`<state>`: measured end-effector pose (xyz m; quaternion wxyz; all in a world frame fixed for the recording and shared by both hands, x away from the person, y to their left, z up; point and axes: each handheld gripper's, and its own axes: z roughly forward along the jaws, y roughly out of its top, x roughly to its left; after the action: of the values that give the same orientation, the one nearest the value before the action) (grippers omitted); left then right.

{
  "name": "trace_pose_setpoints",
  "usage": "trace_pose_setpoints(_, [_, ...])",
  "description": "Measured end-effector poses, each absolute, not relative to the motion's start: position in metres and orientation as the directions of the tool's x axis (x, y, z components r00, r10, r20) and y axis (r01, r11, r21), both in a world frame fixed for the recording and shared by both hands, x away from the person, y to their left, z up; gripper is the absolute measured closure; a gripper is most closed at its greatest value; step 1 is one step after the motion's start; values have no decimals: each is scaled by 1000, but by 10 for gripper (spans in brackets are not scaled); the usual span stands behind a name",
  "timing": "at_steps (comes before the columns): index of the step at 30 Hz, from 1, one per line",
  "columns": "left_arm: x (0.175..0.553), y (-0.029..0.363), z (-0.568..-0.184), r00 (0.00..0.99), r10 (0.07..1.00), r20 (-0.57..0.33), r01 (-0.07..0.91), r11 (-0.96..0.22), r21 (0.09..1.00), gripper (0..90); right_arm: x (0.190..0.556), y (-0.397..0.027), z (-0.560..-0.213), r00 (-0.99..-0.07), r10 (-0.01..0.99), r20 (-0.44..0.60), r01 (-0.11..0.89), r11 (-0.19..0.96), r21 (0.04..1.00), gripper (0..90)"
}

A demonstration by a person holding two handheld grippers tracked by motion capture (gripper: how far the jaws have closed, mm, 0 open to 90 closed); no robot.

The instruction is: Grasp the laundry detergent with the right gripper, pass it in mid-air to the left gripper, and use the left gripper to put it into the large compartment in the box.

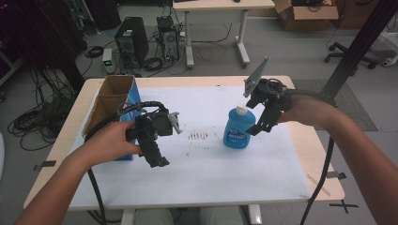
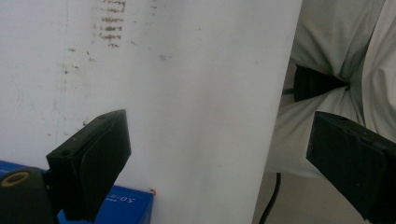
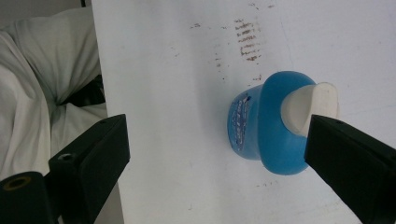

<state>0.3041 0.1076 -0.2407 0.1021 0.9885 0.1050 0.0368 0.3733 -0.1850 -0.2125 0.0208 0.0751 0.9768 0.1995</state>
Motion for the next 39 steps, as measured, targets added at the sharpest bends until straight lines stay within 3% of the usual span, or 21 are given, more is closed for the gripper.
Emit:
trace_pose_setpoints(20, [303, 106, -233, 970, 232, 73, 213, -954, 211, 66, 378, -194, -198, -985, 170, -37, 141, 901, 411, 58])
trace_pose_setpoints(39, [310, 101, -235, 971, 226, 72, 207, -957, 204, 66, 397, -226, -197, -974, 215, -68, 155, 856, 493, 58])
